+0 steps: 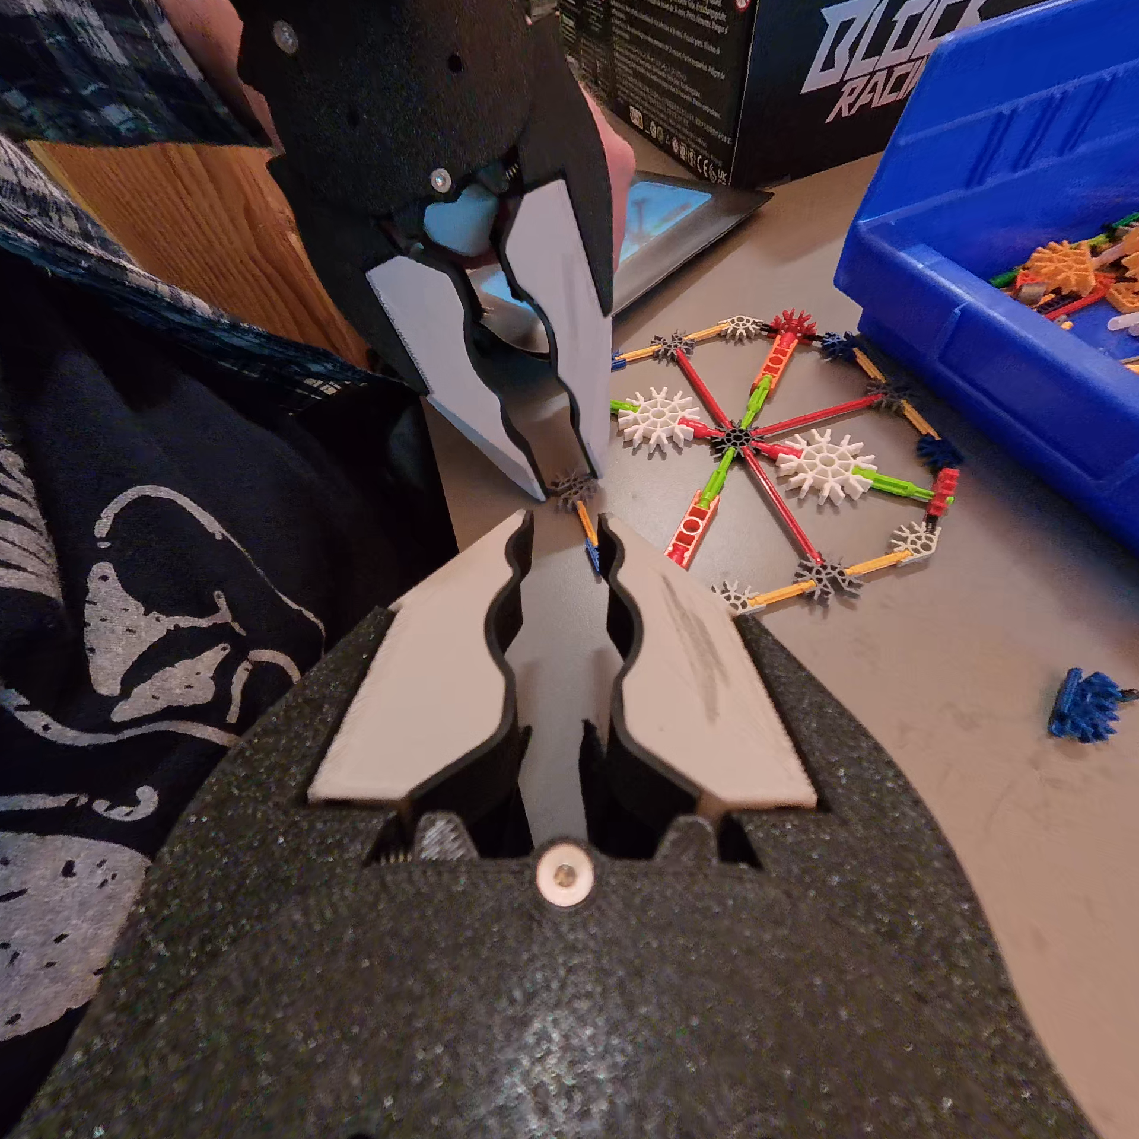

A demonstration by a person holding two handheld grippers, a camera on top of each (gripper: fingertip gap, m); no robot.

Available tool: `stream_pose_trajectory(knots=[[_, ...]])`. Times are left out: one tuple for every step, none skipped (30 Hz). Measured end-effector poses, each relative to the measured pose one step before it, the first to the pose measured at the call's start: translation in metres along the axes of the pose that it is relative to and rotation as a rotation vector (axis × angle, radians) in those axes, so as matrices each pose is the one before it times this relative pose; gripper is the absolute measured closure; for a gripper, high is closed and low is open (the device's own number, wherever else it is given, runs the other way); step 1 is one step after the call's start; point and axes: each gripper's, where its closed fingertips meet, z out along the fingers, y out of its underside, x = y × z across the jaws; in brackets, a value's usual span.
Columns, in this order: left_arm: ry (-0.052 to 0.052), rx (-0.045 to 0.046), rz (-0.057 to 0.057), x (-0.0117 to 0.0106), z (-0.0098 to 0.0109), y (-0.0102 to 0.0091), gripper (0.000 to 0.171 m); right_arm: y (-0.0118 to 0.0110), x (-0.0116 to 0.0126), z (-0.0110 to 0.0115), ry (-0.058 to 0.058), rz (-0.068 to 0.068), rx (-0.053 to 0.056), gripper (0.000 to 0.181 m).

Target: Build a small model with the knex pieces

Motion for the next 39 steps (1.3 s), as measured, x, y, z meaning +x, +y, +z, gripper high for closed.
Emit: stream_pose_trajectory(knots=[[0.0042,0.00136,0.0033,0.00006,0.00025,-0.00016,0.151,-0.00003,-0.00001,-0.00005,-0.0002,0.0003,0.0005,0.161],[-0.0005,-0.00159,0.0047,-0.00058,0.00026,0.00022,0.151,-0.00002,-0.00008,0.00001,-0.0005,0.0002,0.0001,0.161],[0.0025,-0.00255,0.0067,0.00016,0.00012,0.00056,0.151,-0.00003,0.00000,0.00004,-0.0005,0.0003,0.0000,0.161],[0.0028,0.00085,0.0054,0.00010,0.00024,0.00018,0.151,0.00003,-0.00010,-0.00008,-0.0007,0.0006,0.0001,0.161],[0.0024,0.00099,0.0016,0.00005,0.00017,-0.00004,0.151,-0.00002,-0.00001,-0.00003,-0.0007,0.0007,0.0002,0.161],[0.0021,-0.00063,0.0026,0.00009,0.00000,0.00000,0.151,-0.00004,-0.00013,0.00002,-0.0007,0.0004,0.0003,0.161],[0.0011,-0.00067,0.0066,0.00010,0.00002,0.00002,0.151,0.00002,0.00001,0.00001,-0.0005,0.0002,-0.0004,0.161],[0.0010,-0.00084,0.0089,0.00011,0.00000,-0.00001,0.151,0.00019,-0.00012,0.00019,-0.0002,-0.0004,-0.0015,0.161],[0.0003,-0.00219,0.0077,-0.00006,0.00000,0.00003,0.151,0.00003,-0.00045,0.00003,-0.0013,-0.0020,-0.0010,0.161],[-0.0002,-0.00144,0.0062,-0.00011,0.00006,-0.00005,0.151,-0.00014,-0.00063,-0.00005,-0.0027,-0.0031,0.0001,0.161],[0.0010,-0.00019,0.0049,-0.00008,0.00011,-0.00029,0.151,-0.00023,-0.00090,0.00014,-0.0052,-0.0036,-0.0011,0.163],[0.0020,0.00027,0.0057,0.00013,0.00005,-0.00022,0.151,-0.00098,-0.00016,0.00070,-0.0016,-0.0054,-0.0012,0.165],[0.0027,-0.00109,0.0043,0.00004,0.00010,0.00002,0.151,-0.00097,-0.00034,0.00160,-0.0008,-0.0132,-0.0057,0.169],[0.0033,-0.00078,0.0020,0.00005,-0.00005,-0.00004,0.151,0.00073,-0.00025,0.00295,0.0004,-0.0181,-0.0212,0.176],[0.0019,0.00109,0.0044,0.00001,-0.00001,0.00002,0.151,0.00246,0.00221,0.00389,0.0137,-0.0153,-0.0360,0.180],[0.0012,0.00222,0.0033,0.00002,0.00002,-0.00005,0.151,0.00169,0.00269,0.00418,0.0175,-0.0196,-0.0329,0.181],[0.0008,0.00261,0.0006,0.00008,0.00001,0.00001,0.151,-0.00009,0.00080,0.00400,0.0055,-0.0217,-0.0215,0.181],[-0.0001,0.00430,0.0021,-0.00002,-0.00005,-0.00013,0.151,-0.00236,-0.00192,0.00392,-0.0098,-0.0170,-0.0098,0.181],[0.0003,0.00467,0.0015,0.00013,0.00002,-0.00006,0.151,-0.00309,-0.00191,0.00395,-0.0103,-0.0112,-0.0056,0.181],[0.0011,0.00418,-0.0016,-0.00008,0.00000,-0.00004,0.151,-0.00101,-0.00013,0.00431,-0.0024,-0.0083,-0.0159,0.181],[0.0008,0.00550,-0.0006,0.00005,-0.00001,-0.00012,0.151,0.00158,0.00154,0.00420,0.0036,-0.0083,-0.0265,0.181],[0.0009,0.00616,-0.0024,0.00000,0.00004,-0.00015,0.151,0.00238,0.00277,0.00370,0.0059,-0.0044,-0.0250,0.181],[0.0010,0.00521,-0.0021,-0.00004,0.00001,-0.00010,0.151,0.00208,0.00088,0.00341,-0.0071,0.0018,-0.0170,0.181],[0.0001,0.00418,0.0015,-0.00001,0.00002,-0.00005,0.151,0.00159,-0.00046,0.00285,-0.0142,0.0078,-0.0115,0.181],[-0.0004,0.00400,0.0018,0.00003,-0.00004,-0.00022,0.152,0.00059,-0.00081,0.00221,-0.0119,0.0060,-0.0046,0.181],[0.0000,0.00444,-0.0006,-0.00003,0.00013,-0.00022,0.152,0.00068,-0.00072,0.00203,-0.0076,0.0033,-0.0055,0.181],[0.0012,0.00492,-0.0009,0.00013,0.00007,-0.00033,0.152,0.00231,-0.00020,0.00202,-0.0024,0.0014,-0.0179,0.181],[0.0019,0.00422,-0.0018,0.00005,0.00012,-0.00034,0.152,0.00333,0.00004,0.00173,-0.0001,-0.0039,-0.0252,0.181],[0.0026,0.00349,-0.0022,0.00009,0.00007,-0.00021,0.152,0.00039,0.00001,0.00045,-0.0009,-0.0017,-0.0054,0.181],[0.0011,0.00262,-0.0003,0.00005,-0.00005,-0.00010,0.152,0.00035,-0.00015,0.00026,-0.0026,0.0044,-0.0046,0.181],[0.0009,0.00202,0.0003,0.00004,0.00009,-0.00017,0.152,0.00035,0.00005,0.00014,-0.0022,0.0040,-0.0032,0.181],[0.0015,0.00201,-0.0009,0.00017,0.00014,-0.00025,0.152,0.00031,-0.00021,0.00006,-0.0048,0.0096,-0.0040,0.181],[0.0026,0.00134,-0.0015,0.00033,0.00006,-0.00028,0.152,0.00028,-0.00017,0.00008,-0.0041,0.0070,-0.0040,0.181],[0.0034,0.00192,-0.0001,0.00050,0.00022,-0.00022,0.152,0.00051,0.00009,0.00000,-0.0037,0.0066,-0.0044,0.181],[0.0026,0.00340,-0.0038,0.00002,0.00020,-0.00041,0.152,0.00045,0.00016,0.00005,-0.0042,0.0054,-0.0084,0.181],[0.0028,0.00393,-0.0074,-0.00014,0.00033,-0.00053,0.152,0.00056,0.00013,0.00006,-0.0006,-0.0058,-0.0149,0.181],[0.0024,0.00271,-0.0022,-0.00006,0.00020,-0.00044,0.153,0.00031,0.00014,0.00007,-0.0017,-0.0007,-0.0193,0.181],[0.0016,0.00099,-0.0007,0.00000,0.00022,-0.00033,0.153,0.00049,0.00000,0.00014,0.0027,-0.0100,-0.0226,0.181],[-0.0023,0.00119,-0.0007,-0.00033,0.00047,-0.00064,0.154,0.00103,-0.00028,0.00040,-0.0011,-0.0122,-0.0234,0.181]])
